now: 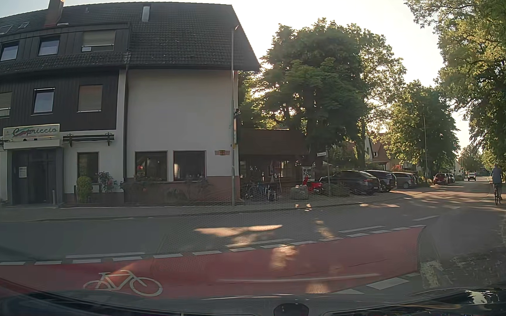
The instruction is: Follow the waypoints while adhering to traffic rules and regulations
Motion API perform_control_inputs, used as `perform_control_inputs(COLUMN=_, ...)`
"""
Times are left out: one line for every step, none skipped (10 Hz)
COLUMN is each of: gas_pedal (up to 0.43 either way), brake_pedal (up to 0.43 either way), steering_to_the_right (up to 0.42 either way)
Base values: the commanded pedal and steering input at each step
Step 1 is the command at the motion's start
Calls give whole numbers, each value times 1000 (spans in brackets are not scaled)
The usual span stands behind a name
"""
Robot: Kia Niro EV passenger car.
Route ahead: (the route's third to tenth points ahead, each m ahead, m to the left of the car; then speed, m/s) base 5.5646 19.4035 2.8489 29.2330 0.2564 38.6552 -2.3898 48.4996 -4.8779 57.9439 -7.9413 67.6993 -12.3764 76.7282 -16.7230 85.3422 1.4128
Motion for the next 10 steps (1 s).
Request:
perform_control_inputs(gas_pedal=0, brake_pedal=201, steering_to_the_right=-1)
perform_control_inputs(gas_pedal=0, brake_pedal=201, steering_to_the_right=-5)
perform_control_inputs(gas_pedal=0, brake_pedal=201, steering_to_the_right=-7)
perform_control_inputs(gas_pedal=0, brake_pedal=201, steering_to_the_right=-7)
perform_control_inputs(gas_pedal=0, brake_pedal=201, steering_to_the_right=-6)
perform_control_inputs(gas_pedal=0, brake_pedal=201, steering_to_the_right=-6)
perform_control_inputs(gas_pedal=0, brake_pedal=201, steering_to_the_right=-7)
perform_control_inputs(gas_pedal=0, brake_pedal=207, steering_to_the_right=-8)
perform_control_inputs(gas_pedal=0, brake_pedal=207, steering_to_the_right=-9)
perform_control_inputs(gas_pedal=0, brake_pedal=207, steering_to_the_right=-18)
